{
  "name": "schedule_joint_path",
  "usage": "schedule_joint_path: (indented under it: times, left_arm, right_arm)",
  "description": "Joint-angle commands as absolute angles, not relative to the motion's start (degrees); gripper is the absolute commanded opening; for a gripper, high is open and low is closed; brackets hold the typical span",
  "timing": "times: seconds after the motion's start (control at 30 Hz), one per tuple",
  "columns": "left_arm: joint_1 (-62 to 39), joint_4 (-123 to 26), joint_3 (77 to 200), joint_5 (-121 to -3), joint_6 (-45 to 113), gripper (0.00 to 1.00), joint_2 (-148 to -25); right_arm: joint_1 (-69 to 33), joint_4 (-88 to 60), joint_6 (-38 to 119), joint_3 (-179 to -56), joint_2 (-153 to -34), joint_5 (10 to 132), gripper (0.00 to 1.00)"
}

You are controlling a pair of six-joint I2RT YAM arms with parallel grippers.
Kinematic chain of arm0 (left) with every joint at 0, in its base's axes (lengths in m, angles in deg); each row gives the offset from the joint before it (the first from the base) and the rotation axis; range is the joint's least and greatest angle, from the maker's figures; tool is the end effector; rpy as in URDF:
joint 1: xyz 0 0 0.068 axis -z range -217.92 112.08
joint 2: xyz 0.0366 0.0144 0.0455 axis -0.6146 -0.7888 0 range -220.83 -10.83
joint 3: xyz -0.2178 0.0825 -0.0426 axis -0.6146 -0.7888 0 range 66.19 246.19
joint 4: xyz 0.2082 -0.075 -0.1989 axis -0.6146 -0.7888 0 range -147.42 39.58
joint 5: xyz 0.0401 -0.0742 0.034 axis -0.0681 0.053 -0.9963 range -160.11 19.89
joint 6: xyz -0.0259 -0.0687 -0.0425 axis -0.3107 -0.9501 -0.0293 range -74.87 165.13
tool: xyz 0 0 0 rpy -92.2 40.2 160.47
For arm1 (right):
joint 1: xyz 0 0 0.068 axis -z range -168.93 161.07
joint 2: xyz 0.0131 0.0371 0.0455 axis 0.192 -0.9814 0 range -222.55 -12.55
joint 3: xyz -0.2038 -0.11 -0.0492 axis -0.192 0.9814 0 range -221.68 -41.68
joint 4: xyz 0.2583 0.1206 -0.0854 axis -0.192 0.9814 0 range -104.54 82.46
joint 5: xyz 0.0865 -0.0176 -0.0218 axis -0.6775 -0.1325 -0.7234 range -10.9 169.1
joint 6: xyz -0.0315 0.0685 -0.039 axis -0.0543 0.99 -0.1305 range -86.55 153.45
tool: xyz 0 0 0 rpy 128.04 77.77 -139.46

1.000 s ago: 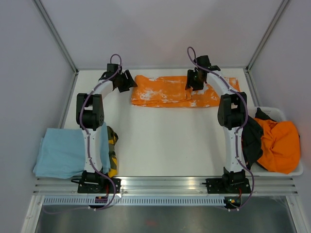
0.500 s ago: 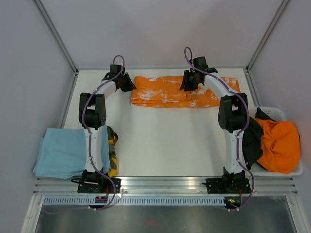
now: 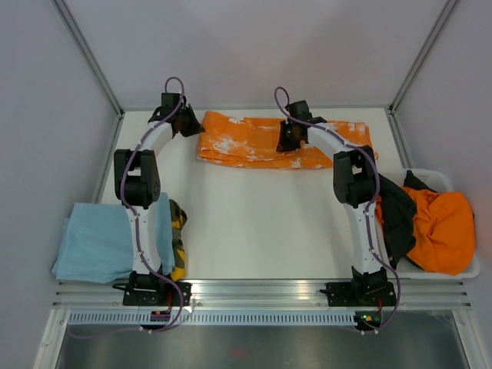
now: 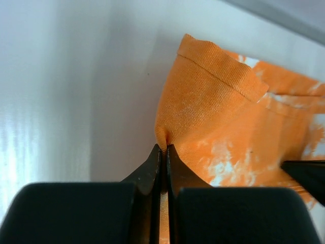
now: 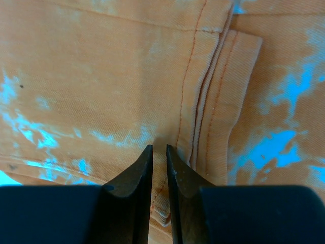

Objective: Fold and stack the trousers
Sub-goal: Fold the trousers

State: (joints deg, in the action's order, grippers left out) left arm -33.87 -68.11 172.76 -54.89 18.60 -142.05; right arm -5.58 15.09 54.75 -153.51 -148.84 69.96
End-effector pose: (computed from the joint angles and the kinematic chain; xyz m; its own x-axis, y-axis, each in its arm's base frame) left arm 0.5568 -0.0591 0.1221 -0.7182 -0.3811 -0.5822 -0.0658 0.8702 -0.4883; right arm 0.5265 0.1698 0.0878 -0.8581 0.1177 -0.4998 -0.0649 0.9407 0.3329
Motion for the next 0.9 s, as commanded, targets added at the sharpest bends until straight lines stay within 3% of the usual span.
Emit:
schedule_joint_path:
  times: [0.0,0.4,0.6,0.87]
  left_arm:
    - [-37.4,-66.2,175.5,-58.9,20.9,0.02,-132.5]
    - [-37.8,-81.2,197.9,-58.8,23.6,0.02,-133.3]
    - [-36.4,-82.3,200.2,-61.7,22.5,0.02,-131.6]
    - [-28.0,-87.4,202.9,-72.1,20.1,0.02,-133.4]
  right_arm:
    - [-9.0,13.7,55.4,-155.2,-152.0,70.1,0.22]
    - [-10.4,14.5,55.5,-164.2,-150.5,68.6,0.31]
    - [-6.8,5.9,57.8,-157.7,-143.0,65.1,0.39]
    - [-6.9,3.2,62.7,-155.3,-145.8,58.2,0.34]
